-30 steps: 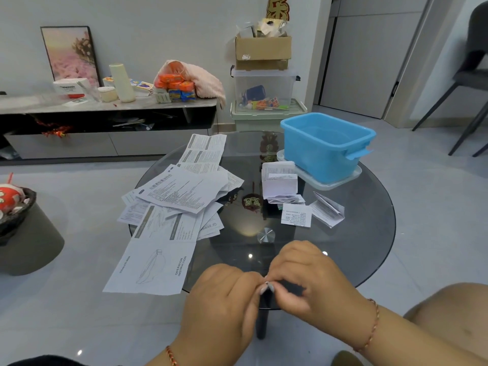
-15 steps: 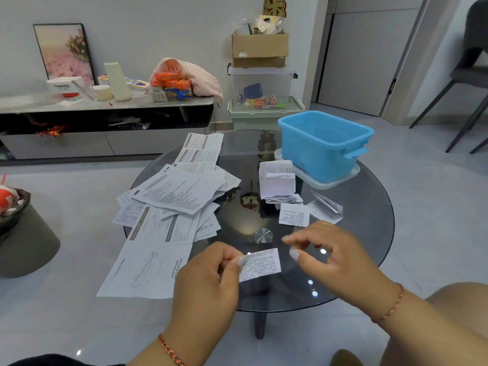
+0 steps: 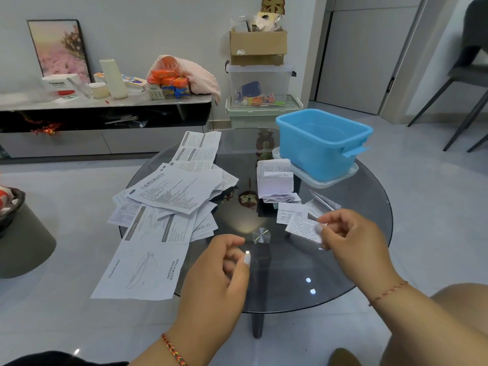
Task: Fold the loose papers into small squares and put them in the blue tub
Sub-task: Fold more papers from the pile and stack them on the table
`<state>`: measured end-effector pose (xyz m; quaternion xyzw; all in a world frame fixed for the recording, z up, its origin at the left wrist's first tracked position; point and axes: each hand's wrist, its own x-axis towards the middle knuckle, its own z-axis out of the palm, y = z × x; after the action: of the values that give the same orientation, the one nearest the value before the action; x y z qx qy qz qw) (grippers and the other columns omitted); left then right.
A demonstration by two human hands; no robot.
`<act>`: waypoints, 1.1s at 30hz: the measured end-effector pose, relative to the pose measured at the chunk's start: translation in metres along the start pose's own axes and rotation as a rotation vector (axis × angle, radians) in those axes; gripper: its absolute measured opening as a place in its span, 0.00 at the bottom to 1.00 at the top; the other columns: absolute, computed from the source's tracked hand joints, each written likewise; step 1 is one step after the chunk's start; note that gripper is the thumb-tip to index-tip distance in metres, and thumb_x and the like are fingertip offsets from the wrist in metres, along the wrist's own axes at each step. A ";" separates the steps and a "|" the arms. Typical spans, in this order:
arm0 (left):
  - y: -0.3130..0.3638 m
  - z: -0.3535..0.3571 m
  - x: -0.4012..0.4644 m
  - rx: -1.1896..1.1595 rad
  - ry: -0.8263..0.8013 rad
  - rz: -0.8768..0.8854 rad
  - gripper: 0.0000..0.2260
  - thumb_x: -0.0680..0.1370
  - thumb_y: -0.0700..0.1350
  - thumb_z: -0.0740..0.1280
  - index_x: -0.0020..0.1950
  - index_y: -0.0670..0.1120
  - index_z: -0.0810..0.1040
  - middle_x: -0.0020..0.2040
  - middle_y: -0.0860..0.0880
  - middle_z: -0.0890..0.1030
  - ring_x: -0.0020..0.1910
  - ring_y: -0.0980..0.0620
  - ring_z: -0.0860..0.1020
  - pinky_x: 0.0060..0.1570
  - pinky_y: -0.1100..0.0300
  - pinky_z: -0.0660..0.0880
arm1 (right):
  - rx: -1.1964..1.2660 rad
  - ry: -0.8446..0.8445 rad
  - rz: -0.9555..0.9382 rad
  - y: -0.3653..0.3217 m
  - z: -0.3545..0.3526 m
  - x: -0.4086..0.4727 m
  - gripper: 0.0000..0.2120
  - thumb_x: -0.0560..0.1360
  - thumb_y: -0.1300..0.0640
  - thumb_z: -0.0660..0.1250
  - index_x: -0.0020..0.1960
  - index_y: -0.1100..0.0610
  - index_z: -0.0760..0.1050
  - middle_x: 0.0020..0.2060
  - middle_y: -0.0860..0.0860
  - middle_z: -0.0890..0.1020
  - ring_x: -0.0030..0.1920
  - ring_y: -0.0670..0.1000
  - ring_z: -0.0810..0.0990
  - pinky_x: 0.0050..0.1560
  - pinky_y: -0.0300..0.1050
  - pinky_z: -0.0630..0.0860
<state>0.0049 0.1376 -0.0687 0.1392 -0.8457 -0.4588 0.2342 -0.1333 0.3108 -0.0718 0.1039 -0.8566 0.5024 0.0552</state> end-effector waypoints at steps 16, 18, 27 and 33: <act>0.002 -0.024 0.015 0.176 0.102 0.074 0.05 0.73 0.44 0.68 0.44 0.55 0.76 0.40 0.59 0.78 0.40 0.61 0.75 0.40 0.71 0.69 | -0.206 0.038 -0.491 -0.016 0.010 -0.025 0.02 0.71 0.52 0.68 0.41 0.48 0.76 0.28 0.44 0.71 0.35 0.46 0.71 0.34 0.32 0.67; -0.002 -0.039 0.034 0.278 0.152 0.052 0.04 0.73 0.45 0.68 0.44 0.54 0.76 0.40 0.56 0.78 0.40 0.60 0.74 0.39 0.71 0.67 | -0.275 -0.110 -0.530 -0.017 0.017 -0.033 0.08 0.71 0.45 0.62 0.45 0.46 0.76 0.31 0.40 0.72 0.36 0.43 0.72 0.36 0.33 0.70; -0.041 -0.065 0.100 0.610 0.006 -0.039 0.17 0.74 0.50 0.69 0.61 0.47 0.75 0.60 0.49 0.77 0.60 0.48 0.73 0.57 0.55 0.70 | -0.374 -0.253 -0.473 -0.015 0.027 -0.021 0.11 0.74 0.46 0.67 0.53 0.49 0.79 0.47 0.45 0.81 0.50 0.48 0.75 0.50 0.40 0.71; -0.046 -0.064 0.115 0.740 -0.015 -0.019 0.09 0.79 0.45 0.60 0.53 0.49 0.80 0.49 0.47 0.83 0.50 0.46 0.78 0.44 0.57 0.72 | -0.369 -0.234 -0.430 -0.010 0.025 -0.015 0.09 0.74 0.46 0.67 0.50 0.49 0.79 0.45 0.44 0.81 0.50 0.48 0.76 0.50 0.42 0.73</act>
<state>-0.0582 0.0154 -0.0470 0.2190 -0.9547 -0.1251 0.1577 -0.1156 0.2861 -0.0784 0.3282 -0.8923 0.2998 0.0791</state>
